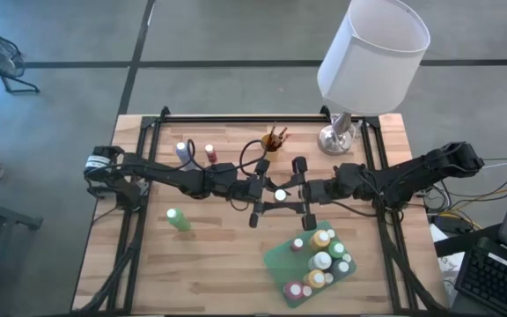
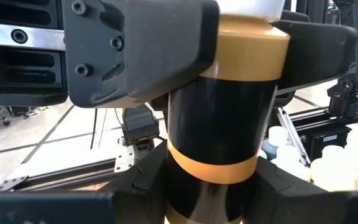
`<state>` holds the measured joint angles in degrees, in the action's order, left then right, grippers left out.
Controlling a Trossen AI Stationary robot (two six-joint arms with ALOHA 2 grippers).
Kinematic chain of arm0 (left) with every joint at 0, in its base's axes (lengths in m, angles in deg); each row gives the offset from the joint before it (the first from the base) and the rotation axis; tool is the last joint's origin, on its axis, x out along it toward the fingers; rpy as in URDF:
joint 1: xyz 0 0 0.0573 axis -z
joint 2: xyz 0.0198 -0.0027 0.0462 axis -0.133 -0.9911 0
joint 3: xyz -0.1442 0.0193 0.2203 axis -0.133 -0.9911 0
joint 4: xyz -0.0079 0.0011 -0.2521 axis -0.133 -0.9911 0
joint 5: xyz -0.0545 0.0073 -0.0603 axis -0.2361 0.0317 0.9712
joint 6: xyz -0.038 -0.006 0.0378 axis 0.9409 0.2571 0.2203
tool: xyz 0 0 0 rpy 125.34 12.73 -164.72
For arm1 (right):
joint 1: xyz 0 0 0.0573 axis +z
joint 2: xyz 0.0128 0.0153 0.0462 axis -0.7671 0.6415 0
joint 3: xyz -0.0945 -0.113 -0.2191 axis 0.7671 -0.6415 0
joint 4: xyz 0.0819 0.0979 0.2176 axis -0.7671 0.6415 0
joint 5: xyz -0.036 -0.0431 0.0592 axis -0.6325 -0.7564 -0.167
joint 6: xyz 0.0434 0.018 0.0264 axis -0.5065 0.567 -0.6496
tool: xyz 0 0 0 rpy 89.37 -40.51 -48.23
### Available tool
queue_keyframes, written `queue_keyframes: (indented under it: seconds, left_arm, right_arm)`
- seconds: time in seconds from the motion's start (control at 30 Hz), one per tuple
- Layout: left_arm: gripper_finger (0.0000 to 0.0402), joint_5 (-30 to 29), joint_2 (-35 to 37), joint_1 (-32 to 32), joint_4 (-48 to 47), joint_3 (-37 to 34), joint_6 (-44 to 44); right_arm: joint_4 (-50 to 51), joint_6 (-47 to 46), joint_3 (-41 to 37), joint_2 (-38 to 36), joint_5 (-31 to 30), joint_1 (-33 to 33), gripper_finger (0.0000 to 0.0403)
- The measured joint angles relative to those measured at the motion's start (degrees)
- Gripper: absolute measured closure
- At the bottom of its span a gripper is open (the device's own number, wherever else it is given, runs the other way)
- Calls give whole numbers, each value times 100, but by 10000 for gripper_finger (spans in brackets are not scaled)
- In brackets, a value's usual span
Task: Pick & Place Paint Supplies
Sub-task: Put the light green into the green bin
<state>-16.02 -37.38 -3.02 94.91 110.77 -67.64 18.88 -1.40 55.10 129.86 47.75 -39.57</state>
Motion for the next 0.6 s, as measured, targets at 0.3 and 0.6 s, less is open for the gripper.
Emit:
queue_keyframes:
  seconds: [0.3, 0.6]
  left_arm:
    - [258, 20, 42, 0, -107, 2, 125]
    - [259, -42, 309, -1, -1066, 70, 127]
  right_arm:
    - [441, -518, 24, -128, 3, 0, 218]
    - [3661, -1224, 1037, -623, -1, 39, 140]
